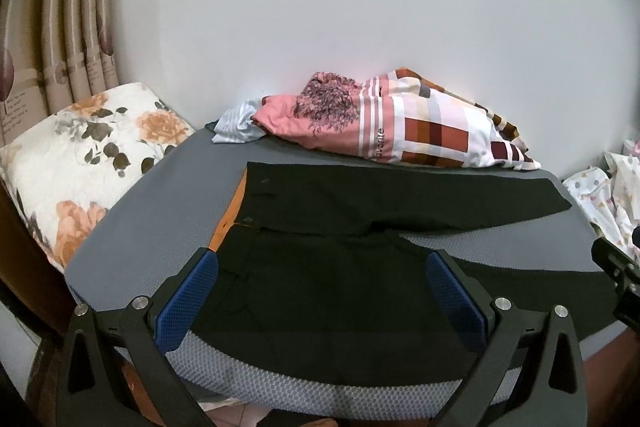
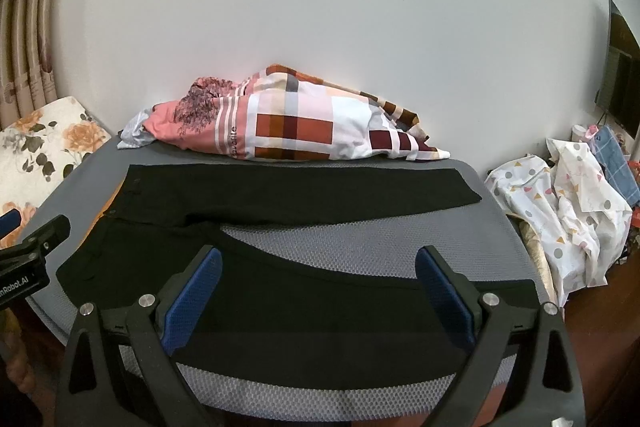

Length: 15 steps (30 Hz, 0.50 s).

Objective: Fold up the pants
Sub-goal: 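Move both tools over the folded black trousers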

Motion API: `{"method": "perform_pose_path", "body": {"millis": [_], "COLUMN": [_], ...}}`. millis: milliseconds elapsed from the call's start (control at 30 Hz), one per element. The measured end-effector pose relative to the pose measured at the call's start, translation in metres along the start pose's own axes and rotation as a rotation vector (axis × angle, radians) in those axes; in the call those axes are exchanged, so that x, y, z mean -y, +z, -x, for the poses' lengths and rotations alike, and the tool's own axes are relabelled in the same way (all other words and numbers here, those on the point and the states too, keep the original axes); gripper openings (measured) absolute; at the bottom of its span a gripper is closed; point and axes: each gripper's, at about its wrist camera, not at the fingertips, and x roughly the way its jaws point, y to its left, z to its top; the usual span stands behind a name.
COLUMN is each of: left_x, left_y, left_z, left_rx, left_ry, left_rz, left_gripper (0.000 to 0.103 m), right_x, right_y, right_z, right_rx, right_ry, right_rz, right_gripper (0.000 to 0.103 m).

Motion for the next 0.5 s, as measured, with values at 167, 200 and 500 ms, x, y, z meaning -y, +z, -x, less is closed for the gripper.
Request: {"method": "perform_pose_path", "body": {"millis": [167,200,500], "left_x": [-0.002,-0.003,-0.004], "left_y": [0.0,0.0,-0.002], "left_z": [-0.006,-0.007,-0.018], "left_rx": [-0.019,-0.024,-0.046], "left_ry": [-0.006,-0.008,-0.011], "left_rz": [-0.001,0.001,-0.007], "left_gripper": [0.103,0.103,0.103], "right_x": [0.004,0.004,0.007], "right_y": [0.005,0.006,0.009], "right_z": [-0.004,-0.004,-0.015], "right_rx": [-0.031,-0.036,-0.061], "right_ry": [0.012,0.016,0.034], "right_rz": [-0.012,-0.016,-0.03], "right_gripper": [0.096,0.096,0.096]}}
